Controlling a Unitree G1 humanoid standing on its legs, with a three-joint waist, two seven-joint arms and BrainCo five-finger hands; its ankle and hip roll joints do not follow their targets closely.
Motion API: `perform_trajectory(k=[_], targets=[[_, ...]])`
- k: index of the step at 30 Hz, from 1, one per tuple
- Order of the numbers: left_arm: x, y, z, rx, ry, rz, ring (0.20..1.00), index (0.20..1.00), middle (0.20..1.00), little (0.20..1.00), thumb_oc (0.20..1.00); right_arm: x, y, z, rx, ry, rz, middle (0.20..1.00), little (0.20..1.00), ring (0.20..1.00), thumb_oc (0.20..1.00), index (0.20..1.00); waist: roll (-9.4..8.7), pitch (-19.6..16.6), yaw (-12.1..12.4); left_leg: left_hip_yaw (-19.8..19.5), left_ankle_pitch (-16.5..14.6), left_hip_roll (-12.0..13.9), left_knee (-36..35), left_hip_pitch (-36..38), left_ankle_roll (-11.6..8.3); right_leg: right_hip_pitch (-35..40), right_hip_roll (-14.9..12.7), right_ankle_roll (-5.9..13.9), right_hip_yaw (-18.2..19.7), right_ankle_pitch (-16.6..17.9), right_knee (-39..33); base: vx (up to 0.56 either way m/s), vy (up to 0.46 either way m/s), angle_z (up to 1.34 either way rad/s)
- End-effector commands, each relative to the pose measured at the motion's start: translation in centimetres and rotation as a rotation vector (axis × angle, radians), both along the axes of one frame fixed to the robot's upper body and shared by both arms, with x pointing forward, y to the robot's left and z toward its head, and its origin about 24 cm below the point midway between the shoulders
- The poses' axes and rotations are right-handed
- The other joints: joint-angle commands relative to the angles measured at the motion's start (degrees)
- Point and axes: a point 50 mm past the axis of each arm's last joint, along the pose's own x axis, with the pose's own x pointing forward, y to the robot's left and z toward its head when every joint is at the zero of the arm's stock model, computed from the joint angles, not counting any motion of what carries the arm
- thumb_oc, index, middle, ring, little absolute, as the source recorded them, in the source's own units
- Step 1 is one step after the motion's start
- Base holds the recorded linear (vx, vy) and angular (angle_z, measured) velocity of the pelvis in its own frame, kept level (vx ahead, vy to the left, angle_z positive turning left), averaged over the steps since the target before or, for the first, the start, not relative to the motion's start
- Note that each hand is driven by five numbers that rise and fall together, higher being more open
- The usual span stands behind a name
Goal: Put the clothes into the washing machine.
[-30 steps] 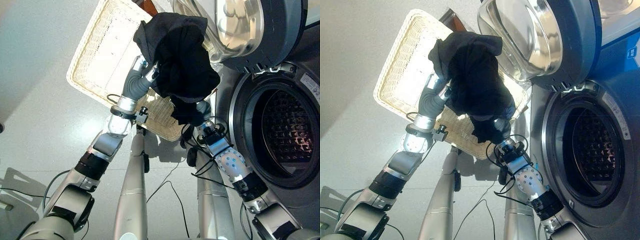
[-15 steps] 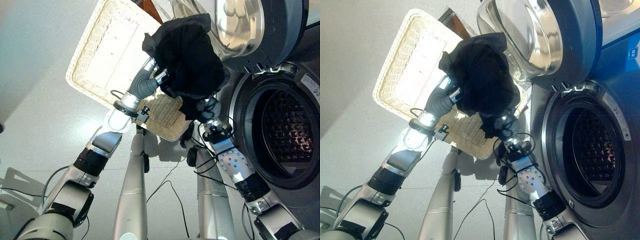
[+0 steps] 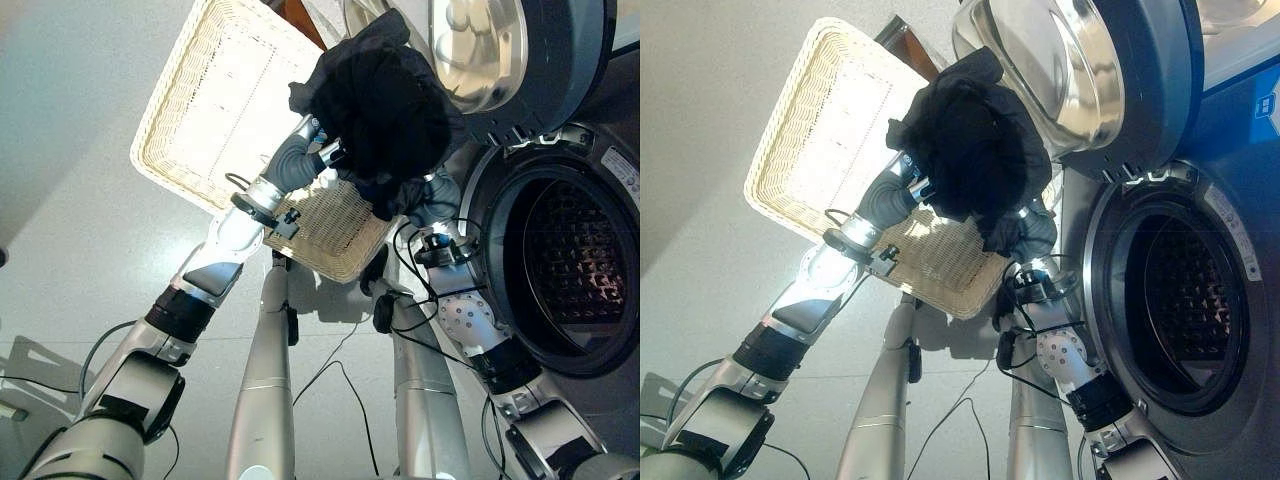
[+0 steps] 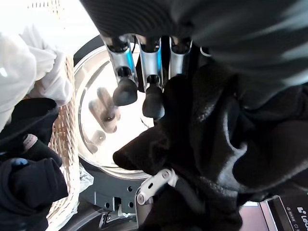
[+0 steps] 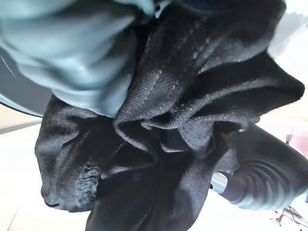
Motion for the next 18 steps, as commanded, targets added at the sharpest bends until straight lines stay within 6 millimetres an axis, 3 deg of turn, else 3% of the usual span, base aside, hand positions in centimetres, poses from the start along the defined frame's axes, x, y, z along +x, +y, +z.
perform_trajectory(k=[1, 18], targets=[[-1.5, -1.8, 0.7, 0.044, -0.076, -0.106, 0.200, 0.200, 0.200, 0.200, 0.200, -1.8, -0.5, 4.8, 0.082, -0.238, -0.013, 1.000, 1.000, 1.000, 1.000, 1.000, 1.08, -0.5, -1.8, 2.7, -6.9, -5.2, 6.9, -0.4, 1.92, 4.2, 2.0, 9.00, -2.3, 18.9, -21.2, 0.00, 0.000, 0.00], [-1.4, -2.9, 0.4, 0.137, -0.030, -0.139, 0.200, 0.200, 0.200, 0.200, 0.200, -2.3, 1.3, 5.2, 0.048, -0.253, 0.105, 1.000, 1.000, 1.000, 1.000, 1.000, 0.93, -0.5, -1.8, 2.7, -6.6, -5.0, 6.7, -0.5, 1.90, 4.1, 2.1, 9.02, -2.4, 19.2, -21.6, 0.00, 0.000, 0.00]])
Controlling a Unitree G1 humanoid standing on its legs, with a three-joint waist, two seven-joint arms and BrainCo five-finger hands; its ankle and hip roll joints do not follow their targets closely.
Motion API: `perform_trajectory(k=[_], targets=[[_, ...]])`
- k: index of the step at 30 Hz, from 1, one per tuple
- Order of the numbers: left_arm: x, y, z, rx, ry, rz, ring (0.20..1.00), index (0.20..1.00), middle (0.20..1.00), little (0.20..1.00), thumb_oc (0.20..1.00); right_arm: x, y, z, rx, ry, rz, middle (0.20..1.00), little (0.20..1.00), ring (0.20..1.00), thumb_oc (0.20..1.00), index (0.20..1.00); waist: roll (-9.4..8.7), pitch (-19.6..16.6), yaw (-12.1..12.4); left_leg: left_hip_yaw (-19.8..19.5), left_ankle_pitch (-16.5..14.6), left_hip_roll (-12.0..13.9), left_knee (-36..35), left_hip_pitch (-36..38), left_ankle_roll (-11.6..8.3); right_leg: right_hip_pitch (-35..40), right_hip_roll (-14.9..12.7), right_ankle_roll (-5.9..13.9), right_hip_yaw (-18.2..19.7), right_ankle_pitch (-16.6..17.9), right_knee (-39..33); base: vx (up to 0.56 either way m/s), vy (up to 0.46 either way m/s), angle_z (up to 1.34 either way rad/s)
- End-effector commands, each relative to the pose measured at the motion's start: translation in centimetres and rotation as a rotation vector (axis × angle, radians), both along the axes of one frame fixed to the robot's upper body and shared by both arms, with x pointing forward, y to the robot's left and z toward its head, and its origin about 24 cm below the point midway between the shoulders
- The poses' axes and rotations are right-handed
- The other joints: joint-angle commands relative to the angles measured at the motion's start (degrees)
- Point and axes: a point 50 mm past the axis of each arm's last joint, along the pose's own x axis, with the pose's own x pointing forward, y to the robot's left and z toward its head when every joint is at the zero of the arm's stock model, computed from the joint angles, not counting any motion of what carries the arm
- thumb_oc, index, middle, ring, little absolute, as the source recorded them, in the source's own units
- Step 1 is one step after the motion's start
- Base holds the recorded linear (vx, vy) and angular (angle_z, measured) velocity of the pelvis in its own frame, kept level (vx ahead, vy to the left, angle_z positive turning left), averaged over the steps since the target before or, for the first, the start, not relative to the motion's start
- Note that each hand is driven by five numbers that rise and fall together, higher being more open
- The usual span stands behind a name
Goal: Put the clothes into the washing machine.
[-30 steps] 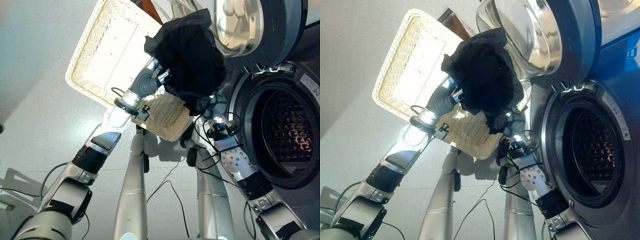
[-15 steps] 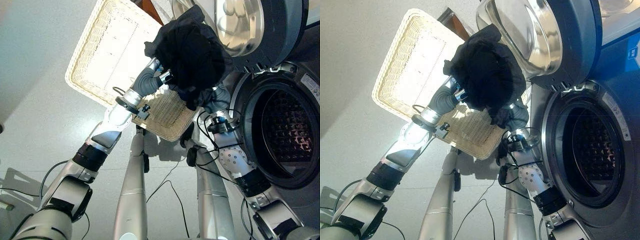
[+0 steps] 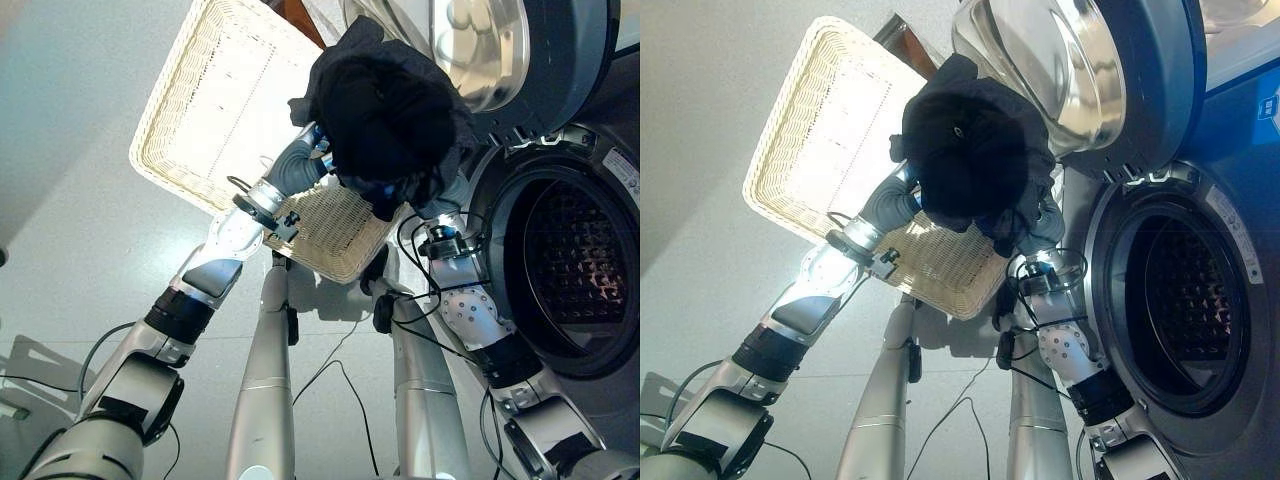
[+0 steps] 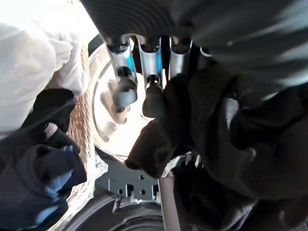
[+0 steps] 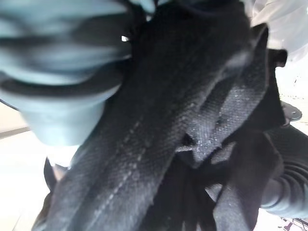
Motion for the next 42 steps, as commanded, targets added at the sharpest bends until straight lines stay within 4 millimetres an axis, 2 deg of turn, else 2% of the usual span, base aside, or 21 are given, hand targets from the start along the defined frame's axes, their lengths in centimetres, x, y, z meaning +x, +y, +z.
perform_trajectory(k=[1, 2, 3, 12, 20, 21, 22, 23, 24, 25, 32, 42], targets=[[-1.8, -2.7, 1.0, 0.066, -0.089, -0.143, 0.200, 0.200, 0.200, 0.200, 0.200, -2.5, 1.6, 4.3, 0.031, -0.235, 0.118, 1.000, 1.000, 1.000, 1.000, 1.000, 0.94, -0.5, -1.8, 2.6, -6.5, -5.0, 6.7, -0.3, 1.81, 4.2, 2.0, 9.00, -2.4, 19.2, -21.4, 0.00, 0.000, 0.00], [-1.8, -2.7, 1.0, 0.066, -0.089, -0.143, 0.200, 0.200, 0.200, 0.200, 0.200, -2.5, 1.6, 4.3, 0.031, -0.235, 0.118, 1.000, 1.000, 1.000, 1.000, 1.000, 0.94, -0.5, -1.8, 2.6, -6.5, -5.0, 6.7, -0.3, 1.81, 4.2, 2.0, 9.00, -2.4, 19.2, -21.4, 0.00, 0.000, 0.00], [-1.8, -3.1, 0.9, 0.093, -0.081, -0.161, 0.200, 0.200, 0.200, 0.200, 0.200, -2.7, 2.1, 4.5, 0.025, -0.260, 0.165, 0.200, 0.200, 0.200, 0.200, 0.200, 1.01, -0.5, -1.9, 2.7, -6.3, -5.1, 6.6, -0.2, 1.84, 4.3, 2.2, 8.96, -2.3, 19.4, -21.6, 0.00, 0.000, 0.00], [-1.8, -3.9, 0.8, 0.135, -0.063, -0.176, 0.200, 0.200, 0.200, 0.200, 0.200, -2.9, 3.4, 4.3, 0.011, -0.256, 0.255, 0.200, 0.200, 0.200, 0.200, 0.200, 0.96, -0.5, -1.8, 2.7, -6.3, -5.1, 6.7, -0.2, 1.81, 4.4, 2.2, 8.96, -2.3, 19.3, -21.6, 0.00, 0.000, 0.00], [-1.4, -3.7, 0.6, 0.131, -0.073, -0.121, 0.200, 0.200, 0.200, 0.200, 0.200, -2.8, 3.8, 3.8, 0.104, -0.214, 0.413, 0.200, 0.200, 0.200, 0.200, 0.200, 0.93, -0.5, -1.8, 2.6, -6.2, -5.2, 6.5, -0.1, 1.77, 4.5, 2.2, 8.96, -2.4, 19.5, -21.9, 0.00, 0.000, 0.00], [-1.3, -3.6, 0.5, 0.126, -0.082, -0.101, 0.366, 0.366, 0.366, 0.366, 0.366, -2.7, 3.8, 3.6, 0.132, -0.200, 0.441, 0.200, 0.200, 0.200, 0.200, 0.200, 1.01, -0.5, -1.7, 2.5, -6.2, -5.2, 6.6, -0.2, 1.81, 4.5, 2.1, 8.96, -2.4, 19.5, -21.9, 0.00, 0.000, 0.00], [-1.2, -3.5, 0.5, 0.123, -0.084, -0.092, 0.476, 0.476, 0.476, 0.476, 0.476, -2.7, 3.8, 3.6, 0.139, -0.198, 0.450, 0.200, 0.200, 0.200, 0.200, 0.200, 1.05, -0.5, -1.7, 2.5, -6.2, -5.2, 6.6, -0.3, 1.80, 4.5, 2.1, 8.96, -2.5, 19.4, -21.9, 0.00, 0.000, 0.00], [-1.1, -3.3, 0.4, 0.119, -0.086, -0.080, 0.799, 0.799, 0.799, 0.799, 0.799, -2.7, 3.8, 3.5, 0.157, -0.192, 0.470, 0.200, 0.200, 0.200, 0.200, 0.200, 1.14, -0.5, -1.6, 2.5, -6.2, -5.3, 6.7, -0.4, 1.81, 4.4, 2.0, 8.99, -2.5, 19.4, -21.8, 0.00, 0.000, 0.00], [-1.1, -3.3, 0.4, 0.119, -0.086, -0.080, 0.799, 0.799, 0.799, 0.799, 0.799, -2.7, 3.8, 3.5, 0.157, -0.192, 0.470, 0.200, 0.200, 0.200, 0.200, 0.200, 1.14, -0.5, -1.6, 2.5, -6.2, -5.3, 6.7, -0.4, 1.81, 4.4, 2.0, 8.99, -2.5, 19.4, -21.8, 0.00, 0.000, 0.00], [-1.0, -3.2, 0.3, 0.117, -0.087, -0.059, 1.000, 1.000, 1.000, 1.000, 1.000, -2.7, 3.8, 3.3, 0.184, -0.183, 0.500, 0.200, 0.200, 0.200, 0.200, 0.200, 1.19, -0.5, -1.5, 2.4, -6.2, -5.3, 6.8, -0.5, 1.79, 4.4, 2.0, 9.00, -2.5, 19.4, -21.8, 0.00, 0.000, 0.00], [-0.4, -2.5, -0.4, 0.077, -0.062, 0.017, 1.000, 1.000, 1.000, 1.000, 1.000, -2.7, 3.8, 3.0, 0.254, -0.182, 0.559, 0.200, 0.200, 0.200, 0.200, 0.200, 1.20, -0.5, -1.4, 2.4, -6.2, -5.3, 6.7, -0.5, 1.83, 4.4, 1.9, 9.11, -2.7, 19.5, -22.0, 0.00, 0.000, 0.00], [1.3, 0.8, -3.0, -0.042, 0.020, 0.251, 1.000, 1.000, 1.000, 1.000, 1.000, -2.9, 3.0, 2.7, 0.341, -0.218, 0.633, 0.200, 0.200, 0.200, 0.200, 0.200, 1.65, -0.5, -0.9, 2.4, -6.2, -5.3, 6.8, -0.5, 1.79, 4.5, 1.7, 9.19, -3.1, 19.6, -21.8, 0.00, 0.000, 0.00]])
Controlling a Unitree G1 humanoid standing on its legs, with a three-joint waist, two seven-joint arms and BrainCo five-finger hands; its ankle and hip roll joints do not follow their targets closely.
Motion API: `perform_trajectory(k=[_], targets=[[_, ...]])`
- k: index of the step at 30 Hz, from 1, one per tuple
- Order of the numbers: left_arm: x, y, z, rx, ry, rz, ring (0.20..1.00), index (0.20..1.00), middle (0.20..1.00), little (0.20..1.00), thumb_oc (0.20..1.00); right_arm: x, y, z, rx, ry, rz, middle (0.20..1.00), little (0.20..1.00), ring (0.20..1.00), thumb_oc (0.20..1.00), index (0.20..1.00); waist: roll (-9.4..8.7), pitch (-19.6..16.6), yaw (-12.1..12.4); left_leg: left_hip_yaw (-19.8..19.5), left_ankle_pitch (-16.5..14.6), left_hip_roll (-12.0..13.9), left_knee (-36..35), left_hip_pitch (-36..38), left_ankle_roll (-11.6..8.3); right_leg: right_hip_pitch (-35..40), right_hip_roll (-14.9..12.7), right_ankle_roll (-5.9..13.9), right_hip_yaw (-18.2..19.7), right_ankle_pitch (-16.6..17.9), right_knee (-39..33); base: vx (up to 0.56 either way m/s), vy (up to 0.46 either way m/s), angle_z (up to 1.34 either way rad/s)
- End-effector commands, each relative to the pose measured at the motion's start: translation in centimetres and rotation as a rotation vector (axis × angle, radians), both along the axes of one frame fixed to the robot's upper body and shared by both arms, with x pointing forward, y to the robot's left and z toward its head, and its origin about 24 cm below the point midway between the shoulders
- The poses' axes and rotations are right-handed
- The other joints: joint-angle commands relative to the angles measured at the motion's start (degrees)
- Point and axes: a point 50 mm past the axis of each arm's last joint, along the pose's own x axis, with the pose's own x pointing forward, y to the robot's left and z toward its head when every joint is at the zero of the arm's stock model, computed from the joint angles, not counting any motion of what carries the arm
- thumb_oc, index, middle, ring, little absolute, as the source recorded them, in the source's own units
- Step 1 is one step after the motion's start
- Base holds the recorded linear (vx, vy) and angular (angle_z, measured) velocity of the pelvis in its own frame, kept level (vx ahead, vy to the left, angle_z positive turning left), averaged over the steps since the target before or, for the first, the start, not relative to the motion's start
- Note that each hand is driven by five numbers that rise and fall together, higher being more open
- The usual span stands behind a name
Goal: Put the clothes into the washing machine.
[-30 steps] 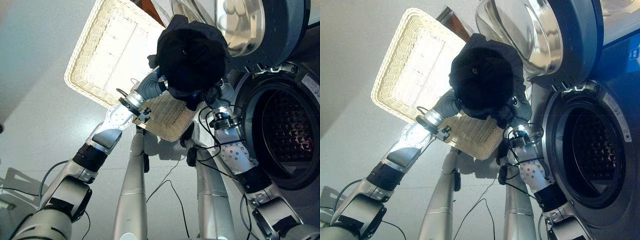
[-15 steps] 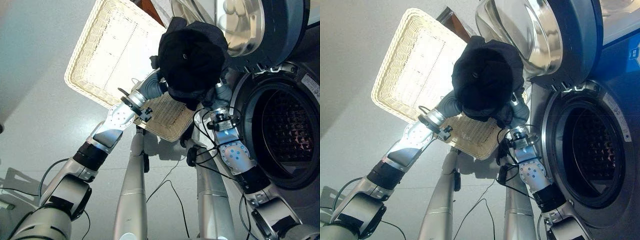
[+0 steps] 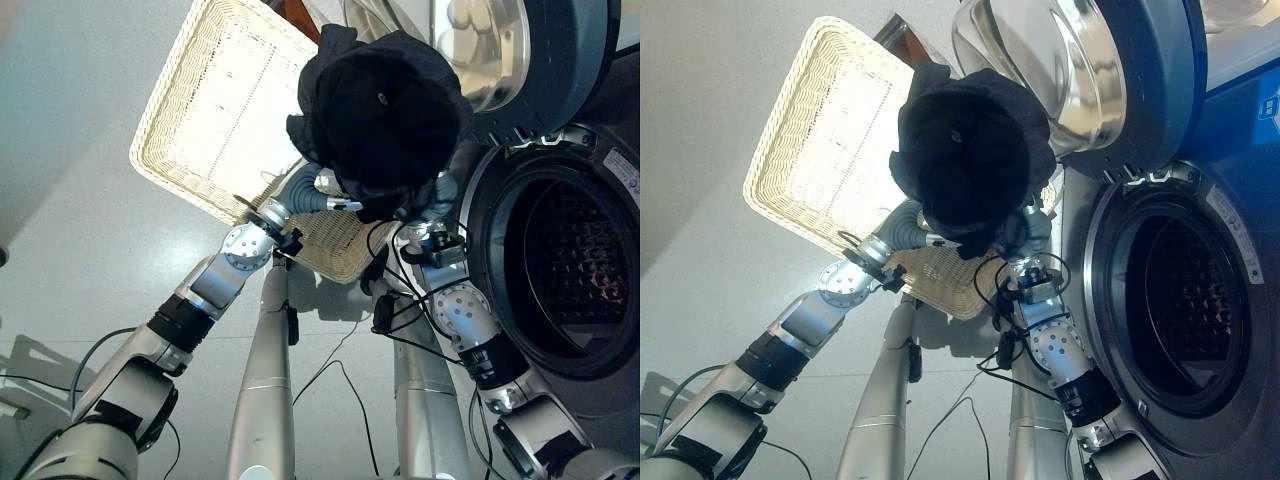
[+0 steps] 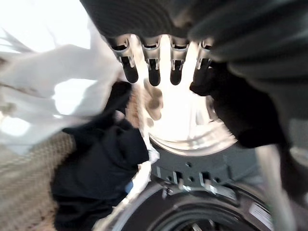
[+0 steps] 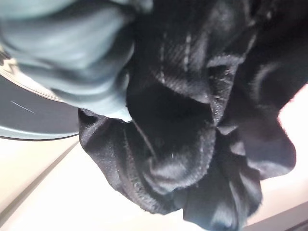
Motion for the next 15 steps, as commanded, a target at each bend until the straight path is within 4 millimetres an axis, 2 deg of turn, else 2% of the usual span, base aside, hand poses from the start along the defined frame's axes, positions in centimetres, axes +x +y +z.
perform_trajectory(k=[1, 5, 7, 15], targets=[[0.1, 0.1, 1.2, -0.093, -0.087, 0.058, 1.000, 1.000, 1.000, 1.000, 1.000, -2.2, 0.4, 3.0, 0.068, -0.217, 0.093, 0.200, 0.200, 0.200, 0.200, 0.200, 1.67, -0.5, -1.1, 2.3, -6.2, -5.3, 6.8, -0.4, 1.77, 4.6, 1.7, 9.23, -3.1, 19.6, -21.9, 0.00, 0.000, 0.00], [0.7, 1.6, 0.1, -0.184, -0.051, 0.148, 1.000, 1.000, 1.000, 1.000, 1.000, -2.1, 0.1, 2.8, 0.063, -0.249, 0.096, 0.200, 0.200, 0.200, 0.200, 0.200, 1.76, -0.5, -1.0, 2.4, -6.2, -5.1, 6.7, -0.2, 1.71, 4.8, 1.7, 9.24, -3.2, 19.5, -21.9, 0.00, 0.000, 0.00], [1.0, 3.0, -0.4, -0.286, -0.041, 0.222, 1.000, 1.000, 1.000, 1.000, 1.000, -2.0, 0.0, 3.0, 0.057, -0.269, 0.099, 0.200, 0.200, 0.200, 0.200, 0.200, 1.75, -0.5, -1.0, 2.5, -6.1, -4.9, 6.7, -0.2, 1.59, 4.9, 1.8, 9.17, -3.1, 19.4, -21.8, 0.00, 0.000, 0.00], [1.4, 5.5, -0.4, -0.452, -0.120, 0.372, 1.000, 1.000, 1.000, 1.000, 1.000, -1.4, -0.7, 3.1, 0.044, -0.294, 0.078, 0.200, 0.200, 0.200, 0.200, 0.200, 1.73, -0.5, -1.0, 2.8, -6.2, -4.5, 6.8, -0.1, 1.31, 4.9, 2.0, 9.05, -2.8, 19.1, -21.6, 0.00, 0.000, 0.00]])
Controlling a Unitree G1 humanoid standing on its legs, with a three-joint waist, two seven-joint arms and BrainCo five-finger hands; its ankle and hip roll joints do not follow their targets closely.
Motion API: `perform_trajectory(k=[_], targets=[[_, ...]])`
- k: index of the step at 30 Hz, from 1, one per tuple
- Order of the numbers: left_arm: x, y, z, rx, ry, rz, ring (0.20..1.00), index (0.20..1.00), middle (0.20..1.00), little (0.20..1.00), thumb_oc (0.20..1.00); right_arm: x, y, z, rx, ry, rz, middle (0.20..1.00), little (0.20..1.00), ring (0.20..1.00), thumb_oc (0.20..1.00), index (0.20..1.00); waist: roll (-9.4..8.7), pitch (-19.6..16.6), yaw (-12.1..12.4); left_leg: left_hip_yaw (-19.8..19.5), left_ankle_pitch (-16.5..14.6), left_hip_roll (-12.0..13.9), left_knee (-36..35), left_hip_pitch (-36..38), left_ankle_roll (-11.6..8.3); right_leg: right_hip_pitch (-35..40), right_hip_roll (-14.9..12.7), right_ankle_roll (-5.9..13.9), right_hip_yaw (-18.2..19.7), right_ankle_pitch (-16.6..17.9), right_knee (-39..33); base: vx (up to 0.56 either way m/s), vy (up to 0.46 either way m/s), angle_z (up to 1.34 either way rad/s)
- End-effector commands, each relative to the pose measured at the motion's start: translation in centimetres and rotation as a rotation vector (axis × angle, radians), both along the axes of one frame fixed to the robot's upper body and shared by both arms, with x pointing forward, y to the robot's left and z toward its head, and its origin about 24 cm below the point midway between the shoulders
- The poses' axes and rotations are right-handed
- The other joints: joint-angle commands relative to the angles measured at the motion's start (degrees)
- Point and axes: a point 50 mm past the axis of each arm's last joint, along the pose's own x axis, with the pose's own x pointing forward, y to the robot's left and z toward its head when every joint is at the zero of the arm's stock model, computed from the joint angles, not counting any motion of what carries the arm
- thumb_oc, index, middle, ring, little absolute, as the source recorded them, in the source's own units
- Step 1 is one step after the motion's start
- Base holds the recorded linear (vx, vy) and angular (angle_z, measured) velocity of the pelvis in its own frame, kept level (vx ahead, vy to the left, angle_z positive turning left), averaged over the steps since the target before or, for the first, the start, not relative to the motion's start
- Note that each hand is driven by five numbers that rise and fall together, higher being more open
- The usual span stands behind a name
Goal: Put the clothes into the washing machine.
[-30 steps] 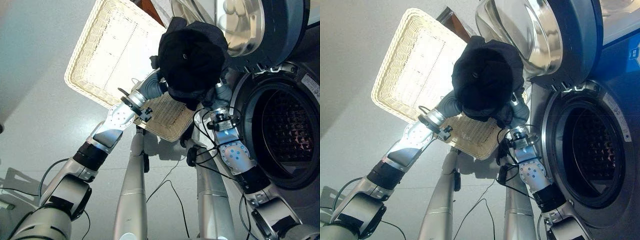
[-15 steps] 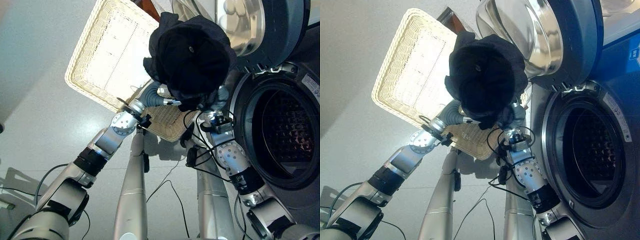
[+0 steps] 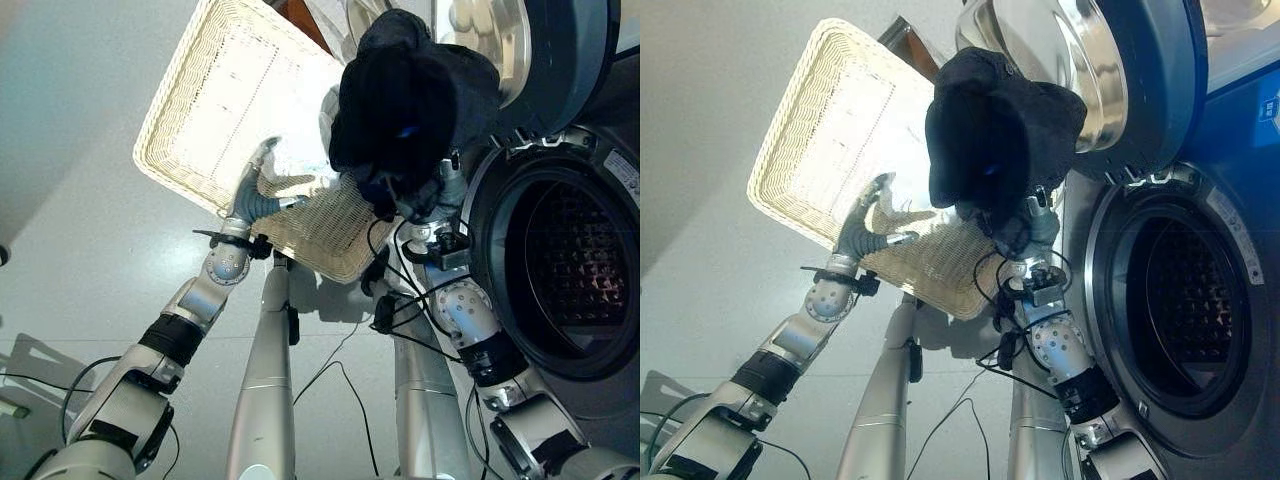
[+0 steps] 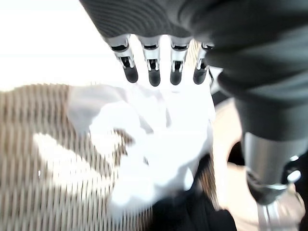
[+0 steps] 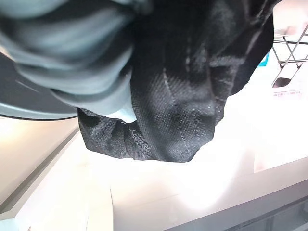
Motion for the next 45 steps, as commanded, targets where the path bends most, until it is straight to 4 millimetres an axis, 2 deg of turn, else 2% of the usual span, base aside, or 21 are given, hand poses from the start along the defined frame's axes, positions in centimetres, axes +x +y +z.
perform_trajectory(k=[1, 7, 13, 18, 24, 29, 35, 37, 38, 41, 42, 43, 44, 45], targets=[[0.0, 0.0, 2.4, -0.200, -0.155, 0.022, 1.000, 1.000, 1.000, 1.000, 1.000, -1.2, -0.3, 2.6, 0.018, -0.204, 0.057, 0.200, 0.200, 0.200, 0.200, 0.200, 1.66, -0.5, -1.5, 2.8, -6.3, -4.6, 6.4, -0.3, 1.23, 4.8, 2.0, 9.15, -2.7, 18.9, -21.7, 0.00, 0.000, 0.00], [0.2, 1.5, 2.2, -0.315, -0.171, 0.094, 1.000, 1.000, 1.000, 1.000, 1.000, -0.7, -0.7, 2.6, -0.035, -0.239, 0.032, 0.200, 0.200, 0.200, 0.200, 0.200, 1.54, -0.5, -1.4, 2.8, -6.4, -4.5, 6.3, -0.2, 1.11, 4.8, 2.0, 9.16, -2.7, 18.7, -21.6, 0.00, 0.000, 0.00], [0.5, 2.6, 2.3, -0.343, -0.187, 0.142, 1.000, 1.000, 1.000, 1.000, 1.000, 0.0, -1.1, 1.2, -0.195, -0.259, 0.023, 0.200, 0.200, 0.200, 0.200, 0.200, 1.01, -0.5, -1.8, 3.1, -6.4, -4.2, 6.1, -0.2, 0.94, 4.9, 2.2, 9.13, -2.5, 18.7, -21.9, 0.00, 0.000, 0.00], [0.5, 3.6, 2.3, -0.330, -0.204, 0.166, 1.000, 1.000, 1.000, 1.000, 1.000, 0.7, -2.1, -0.6, -0.306, -0.208, 0.020, 0.200, 0.200, 0.200, 0.200, 0.200, 0.61, -0.5, -2.3, 3.3, -6.6, -4.1, 6.1, 0.1, 0.83, 5.0, 2.5, 9.10, -2.2, 18.8, -22.2, 0.00, 0.000, 0.00], [0.5, 4.3, 2.5, -0.317, -0.241, 0.188, 1.000, 1.000, 1.000, 1.000, 1.000, 2.3, -5.1, -3.0, -0.288, -0.062, -0.021, 0.200, 0.200, 0.200, 0.200, 0.200, 0.42, -0.5, -2.8, 3.6, -6.6, -4.1, 5.7, 0.4, 0.68, 5.5, 2.8, 9.06, -1.8, 19.1, -23.3, -0.01, 0.018, -0.04], [0.4, 4.7, 2.6, -0.320, -0.263, 0.201, 1.000, 1.000, 1.000, 1.000, 1.000, 3.2, -8.0, -5.0, -0.215, 0.079, -0.097, 0.200, 0.200, 0.200, 0.200, 0.200, 0.40, -0.5, -3.3, 4.1, -6.6, -3.8, 5.4, 0.4, 0.62, 5.3, 3.2, 8.95, -1.2, 19.2, -23.6, -0.02, 0.036, -0.07], [0.3, 5.3, 2.3, -0.320, -0.265, 0.214, 1.000, 1.000, 1.000, 1.000, 1.000, 3.3, -11.6, -7.6, -0.098, 0.245, -0.229, 0.200, 0.200, 0.200, 0.200, 0.200, 0.05, -0.5, -4.0, 4.7, -6.8, -3.5, 5.1, 0.5, 0.67, 5.4, 3.6, 8.81, -0.5, 19.3, -23.9, -0.01, 0.014, -0.03], [0.1, 5.9, 2.0, -0.319, -0.263, 0.222, 1.000, 1.000, 1.000, 1.000, 1.000, 2.9, -14.4, -9.4, -0.021, 0.350, -0.337, 0.200, 0.200, 0.200, 0.200, 0.200, -0.18, -0.5, -4.3, 5.0, -6.9, -3.2, 5.2, 0.7, 0.66, 5.6, 3.6, 8.76, -0.2, 19.4, -24.0, -0.01, 0.023, -0.14], [0.1, 5.9, 2.0, -0.319, -0.262, 0.222, 1.000, 1.000, 1.000, 1.000, 1.000, 2.9, -14.7, -9.5, -0.012, 0.361, -0.354, 0.200, 0.200, 0.200, 0.200, 0.200, -0.20, -0.5, -4.3, 5.0, -7.0, -3.2, 5.1, 0.7, 0.66, 5.7, 3.7, 8.77, -0.2, 19.4, -24.0, -0.01, 0.019, -0.13], [-0.1, 7.0, 2.0, -0.320, -0.267, 0.243, 1.000, 1.000, 1.000, 1.000, 1.000, 1.6, -19.4, -12.5, 0.079, 0.548, -0.533, 0.200, 0.200, 0.200, 0.200, 0.200, -0.45, -0.5, -5.2, 5.4, -7.3, -2.7, 5.5, 0.5, 0.68, 5.5, 3.9, 8.80, 0.4, 19.7, -24.3, -0.01, 0.014, -0.06], [-0.1, 7.0, 2.0, -0.320, -0.267, 0.244, 1.000, 1.000, 1.000, 1.000, 1.000, 1.4, -19.8, -12.7, 0.086, 0.564, -0.546, 0.200, 0.200, 0.200, 0.200, 0.200, -0.45, -0.5, -5.2, 5.4, -7.4, -2.7, 5.5, 0.5, 0.67, 5.5, 3.9, 8.81, 0.4, 19.7, -24.3, 0.00, 0.013, -0.07], [0.0, 7.3, 2.1, -0.321, -0.268, 0.250, 1.000, 1.000, 1.000, 1.000, 1.000, 0.6, -21.6, -13.9, 0.138, 0.639, -0.635, 0.200, 0.200, 0.200, 0.200, 0.200, -0.47, -0.5, -5.4, 5.5, -7.5, -2.4, 5.6, 0.4, 0.69, 5.4, 4.0, 8.81, 0.6, 19.8, -24.4, 0.00, 0.000, -0.10], [0.0, 7.3, 2.2, -0.320, -0.268, 0.251, 1.000, 1.000, 1.000, 1.000, 1.000, 0.5, -22.0, -14.1, 0.149, 0.662, -0.656, 0.200, 0.200, 0.200, 0.200, 0.200, -0.47, -0.5, -5.4, 5.5, -7.5, -2.4, 5.7, 0.3, 0.69, 5.3, 4.0, 8.81, 0.6, 19.8, -24.3, -0.01, -0.005, -0.16], [0.2, 7.3, 2.5, -0.318, -0.275, 0.252, 1.000, 1.000, 1.000, 1.000, 1.000, 0.2, -23.2, -14.5, 0.209, 0.725, -0.739, 0.200, 0.200, 0.200, 0.200, 0.200, -0.46, -0.5, -5.6, 5.6, -7.1, -2.4, 5.9, -0.6, 0.73, 4.5, 3.9, 8.69, 0.7, 20.3, -24.4, 0.00, -0.010, -0.13]])
